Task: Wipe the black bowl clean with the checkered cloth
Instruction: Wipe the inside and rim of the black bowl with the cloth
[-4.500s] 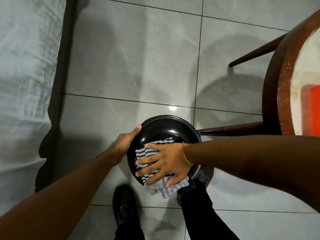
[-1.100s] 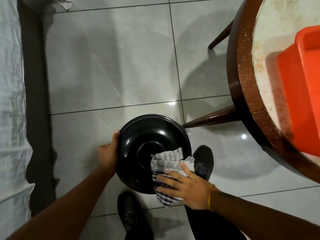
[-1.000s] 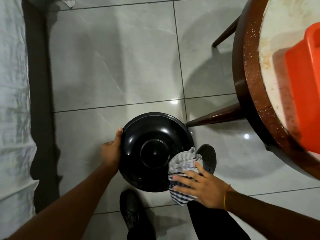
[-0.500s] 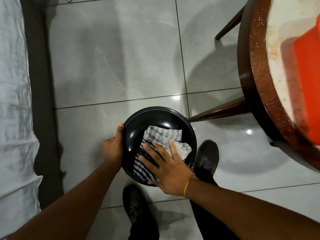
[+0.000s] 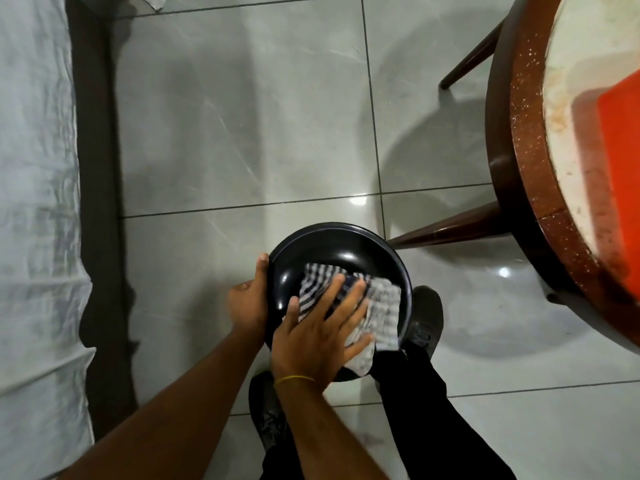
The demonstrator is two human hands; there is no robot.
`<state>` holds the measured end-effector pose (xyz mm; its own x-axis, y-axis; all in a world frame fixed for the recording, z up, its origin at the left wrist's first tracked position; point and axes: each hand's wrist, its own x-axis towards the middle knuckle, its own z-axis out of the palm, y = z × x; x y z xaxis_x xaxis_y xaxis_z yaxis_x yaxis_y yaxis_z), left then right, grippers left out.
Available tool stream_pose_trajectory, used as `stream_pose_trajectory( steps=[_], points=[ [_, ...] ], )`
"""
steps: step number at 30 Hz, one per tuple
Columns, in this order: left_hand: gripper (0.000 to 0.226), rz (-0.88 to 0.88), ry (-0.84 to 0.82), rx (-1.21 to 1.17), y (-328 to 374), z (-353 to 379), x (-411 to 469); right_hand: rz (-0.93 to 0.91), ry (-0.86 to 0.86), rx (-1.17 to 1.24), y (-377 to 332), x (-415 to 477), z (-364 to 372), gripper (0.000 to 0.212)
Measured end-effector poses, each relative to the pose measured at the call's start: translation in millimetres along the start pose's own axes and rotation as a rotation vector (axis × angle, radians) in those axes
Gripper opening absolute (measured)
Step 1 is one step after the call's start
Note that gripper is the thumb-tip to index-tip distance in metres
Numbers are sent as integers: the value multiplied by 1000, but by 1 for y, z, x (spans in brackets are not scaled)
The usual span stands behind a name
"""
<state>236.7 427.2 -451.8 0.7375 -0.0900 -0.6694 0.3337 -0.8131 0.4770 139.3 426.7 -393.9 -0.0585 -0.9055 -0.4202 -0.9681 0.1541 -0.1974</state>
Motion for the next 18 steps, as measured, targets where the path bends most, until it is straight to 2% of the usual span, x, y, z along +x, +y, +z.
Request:
stream_pose_trajectory(
  steps=[1,3,6,10,13,15,18],
  points=[
    [101,3,-14,19,-1,2,-3,91,-9,38,-10,-2,0,88],
    [92,15,-27,22,-4,4,-3,133,-23,50,-17,-5,3,92],
    [84,50,-42,4,-6,3,-2,-65,-43,-42,15,-10,7,91],
    [80,111,-69,22,-7,1,-1,-634,-145,-189,95,9,-4,79],
    [96,96,-87,32,-8,1,2,-1164,-227,-405,140,56,-31,92],
    [96,100,-77,33,-8,1,3,-1475,-319,-514,152,94,-50,94],
    [81,131,-71,31,-7,1,2,-1832,-479,-627,138,151,-71,87]
  ],
)
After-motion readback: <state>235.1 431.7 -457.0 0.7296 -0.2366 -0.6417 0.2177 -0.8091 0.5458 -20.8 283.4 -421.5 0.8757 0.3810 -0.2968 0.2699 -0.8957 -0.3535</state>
